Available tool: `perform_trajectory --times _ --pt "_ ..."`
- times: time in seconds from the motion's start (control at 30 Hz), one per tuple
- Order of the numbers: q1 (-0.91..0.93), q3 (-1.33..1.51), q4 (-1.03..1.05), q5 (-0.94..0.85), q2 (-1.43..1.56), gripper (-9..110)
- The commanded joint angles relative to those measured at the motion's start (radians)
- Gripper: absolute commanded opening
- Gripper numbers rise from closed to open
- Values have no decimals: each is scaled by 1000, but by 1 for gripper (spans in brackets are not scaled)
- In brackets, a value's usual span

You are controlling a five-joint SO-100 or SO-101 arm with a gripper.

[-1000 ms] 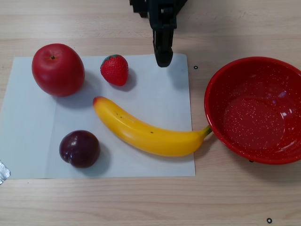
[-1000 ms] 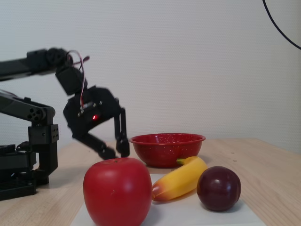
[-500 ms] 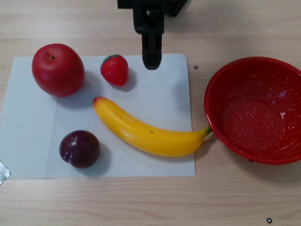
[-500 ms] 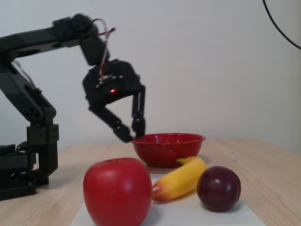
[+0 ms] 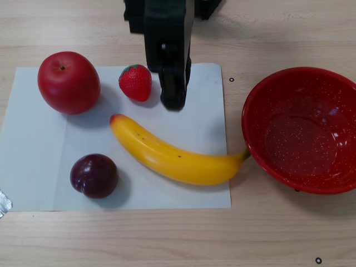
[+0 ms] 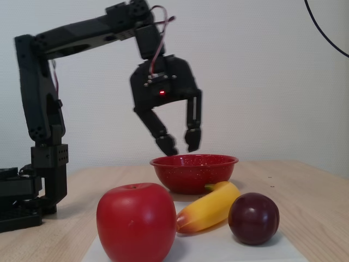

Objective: Grasp the banana and put it in the red bowl.

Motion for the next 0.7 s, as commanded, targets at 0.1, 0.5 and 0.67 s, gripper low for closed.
perform_trajectory --times 0.1,0.5,0.67 --pt "5 -221 35 -17 -80 28" --pt "-14 -383 -55 9 -293 44" --pt "-20 -479 -81 20 -394 45"
